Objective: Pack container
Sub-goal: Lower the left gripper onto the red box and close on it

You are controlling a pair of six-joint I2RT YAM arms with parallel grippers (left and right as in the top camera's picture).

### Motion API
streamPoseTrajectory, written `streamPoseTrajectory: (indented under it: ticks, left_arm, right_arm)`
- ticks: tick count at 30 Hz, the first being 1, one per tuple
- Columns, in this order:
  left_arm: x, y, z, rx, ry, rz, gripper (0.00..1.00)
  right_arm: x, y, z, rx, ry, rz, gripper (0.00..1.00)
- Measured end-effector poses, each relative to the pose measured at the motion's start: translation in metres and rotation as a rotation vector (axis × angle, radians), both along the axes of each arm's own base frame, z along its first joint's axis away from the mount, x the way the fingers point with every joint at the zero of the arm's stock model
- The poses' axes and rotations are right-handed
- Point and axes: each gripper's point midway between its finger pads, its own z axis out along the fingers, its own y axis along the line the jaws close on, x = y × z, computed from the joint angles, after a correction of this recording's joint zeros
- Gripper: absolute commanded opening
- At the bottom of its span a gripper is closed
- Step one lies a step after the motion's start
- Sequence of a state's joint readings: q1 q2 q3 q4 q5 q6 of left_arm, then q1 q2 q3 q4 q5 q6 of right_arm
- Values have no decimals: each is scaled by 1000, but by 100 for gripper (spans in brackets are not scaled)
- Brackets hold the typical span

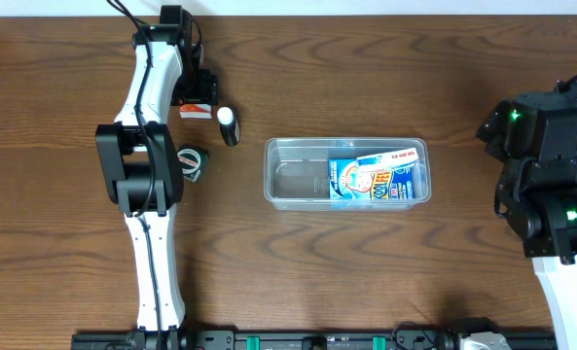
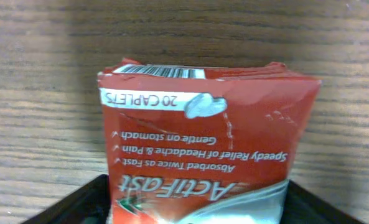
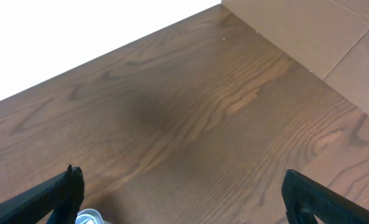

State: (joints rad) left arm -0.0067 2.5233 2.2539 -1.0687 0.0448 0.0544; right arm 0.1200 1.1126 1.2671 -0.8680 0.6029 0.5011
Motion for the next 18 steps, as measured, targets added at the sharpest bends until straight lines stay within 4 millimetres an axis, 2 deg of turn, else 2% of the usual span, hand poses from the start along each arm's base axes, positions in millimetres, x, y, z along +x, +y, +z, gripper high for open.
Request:
streamPoseTrajectory:
  ticks: [7,18]
  left_arm:
    - [-1,0,0,0,5,-2,74]
    - [-17,0,-1,1,67,2,74]
  right_arm:
    - [0,0,0,0,0,0,99]
    - [0,0,0,0,0,0,99]
